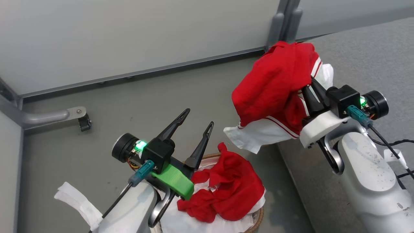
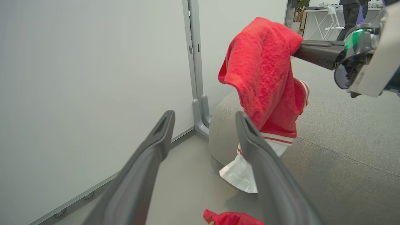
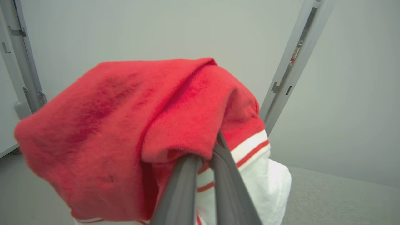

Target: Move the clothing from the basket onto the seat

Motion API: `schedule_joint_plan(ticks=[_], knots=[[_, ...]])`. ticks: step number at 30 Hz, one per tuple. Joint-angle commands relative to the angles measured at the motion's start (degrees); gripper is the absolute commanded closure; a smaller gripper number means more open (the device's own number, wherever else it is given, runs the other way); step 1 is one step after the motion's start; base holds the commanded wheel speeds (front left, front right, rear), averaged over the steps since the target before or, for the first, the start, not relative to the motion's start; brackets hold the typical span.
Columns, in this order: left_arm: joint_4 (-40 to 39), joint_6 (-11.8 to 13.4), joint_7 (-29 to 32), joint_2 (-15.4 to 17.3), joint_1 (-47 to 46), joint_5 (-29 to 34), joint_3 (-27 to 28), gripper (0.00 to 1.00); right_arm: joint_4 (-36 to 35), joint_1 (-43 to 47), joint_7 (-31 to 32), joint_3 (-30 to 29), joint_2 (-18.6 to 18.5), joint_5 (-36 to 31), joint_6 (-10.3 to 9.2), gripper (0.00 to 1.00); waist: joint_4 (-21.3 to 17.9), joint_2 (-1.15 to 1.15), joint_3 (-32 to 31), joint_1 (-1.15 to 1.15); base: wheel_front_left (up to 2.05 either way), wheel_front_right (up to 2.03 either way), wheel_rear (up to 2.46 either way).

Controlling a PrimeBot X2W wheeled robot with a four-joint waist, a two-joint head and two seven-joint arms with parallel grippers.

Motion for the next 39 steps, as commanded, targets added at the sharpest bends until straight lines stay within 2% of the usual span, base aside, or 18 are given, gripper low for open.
schedule_joint_plan(ticks=[1, 13, 19, 26, 32, 39], knots=[[0.0, -0.2, 0.0, 0.0, -0.2, 0.4, 0.5, 0.0, -0.5, 0.8, -0.1, -0.6, -0.5, -0.5, -0.06, 1.0, -4.3, 0.61, 2.2, 0.0, 0.0, 0.0, 0.0], [1.4, -0.7, 0.0, 0.3, -2.3, 2.8, 0.8, 0.0, -2.6, 3.1, -0.1, -5.0, 0.1, -0.9, -0.06, 1.0, -16.6, 0.61, 6.4, 0.0, 0.0, 0.0, 0.0], [2.5, -0.8, 0.0, 0.2, -2.7, 3.1, -0.1, 0.0, -2.8, 3.8, -0.1, -6.1, 0.7, -1.0, -0.06, 1.0, -19.3, 0.61, 7.6, 0.0, 0.0, 0.0, 0.0], [2.7, -0.8, 0.0, -0.1, -3.2, 2.9, -1.2, 0.0, -2.0, 3.0, -0.1, -6.7, 0.1, -2.0, -0.06, 1.0, -18.9, 0.61, 9.3, 0.0, 0.0, 0.0, 0.0], [2.1, -0.8, 0.0, -0.2, -4.6, 3.3, -2.0, 0.0, -1.2, -1.6, -0.1, -6.9, -1.8, -2.9, -0.06, 1.0, -16.4, 0.61, 12.4, 0.0, 0.0, 0.0, 0.0], [1.0, -0.8, 0.0, -0.5, -7.3, 4.6, -2.8, 0.0, 2.7, -13.3, -0.1, -9.0, -8.5, -3.3, -0.07, 1.0, -11.2, 0.61, 18.2, 0.0, 0.0, 0.0, 0.0]])
